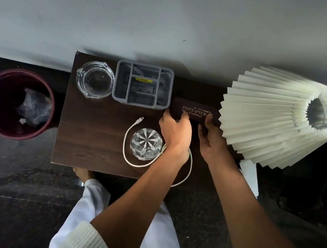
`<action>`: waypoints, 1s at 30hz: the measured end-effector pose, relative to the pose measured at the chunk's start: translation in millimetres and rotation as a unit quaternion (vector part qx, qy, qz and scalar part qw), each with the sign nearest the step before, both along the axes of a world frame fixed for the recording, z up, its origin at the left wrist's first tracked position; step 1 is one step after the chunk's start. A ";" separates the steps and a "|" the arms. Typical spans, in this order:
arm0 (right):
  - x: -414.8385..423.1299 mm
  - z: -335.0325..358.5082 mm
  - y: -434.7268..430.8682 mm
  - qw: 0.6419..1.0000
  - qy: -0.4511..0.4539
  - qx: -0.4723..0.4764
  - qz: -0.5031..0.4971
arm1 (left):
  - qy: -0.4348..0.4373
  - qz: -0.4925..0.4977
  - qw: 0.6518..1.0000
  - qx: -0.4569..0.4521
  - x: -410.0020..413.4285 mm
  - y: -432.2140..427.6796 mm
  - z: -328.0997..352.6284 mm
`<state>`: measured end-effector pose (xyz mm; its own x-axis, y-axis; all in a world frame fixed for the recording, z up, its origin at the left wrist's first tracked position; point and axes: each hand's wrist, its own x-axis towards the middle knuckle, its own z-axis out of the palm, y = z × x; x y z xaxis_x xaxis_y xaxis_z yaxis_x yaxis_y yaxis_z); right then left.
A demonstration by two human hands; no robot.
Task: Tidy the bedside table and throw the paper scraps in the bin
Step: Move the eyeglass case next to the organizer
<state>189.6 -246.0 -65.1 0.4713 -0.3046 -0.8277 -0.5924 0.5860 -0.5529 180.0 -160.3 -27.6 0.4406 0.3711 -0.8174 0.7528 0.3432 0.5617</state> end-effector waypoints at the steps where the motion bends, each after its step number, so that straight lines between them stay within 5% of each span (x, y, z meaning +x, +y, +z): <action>1: 1.7 -0.9 0.9 1.000 -0.001 -0.003 0.000 | 0.005 -0.001 1.000 0.000 0.5 -0.3 -1.4; 30: 13.4 -0.8 18.7 0.996 0.051 -0.068 0.012 | -0.008 -0.003 1.000 0.012 -0.3 -3.6 -8.9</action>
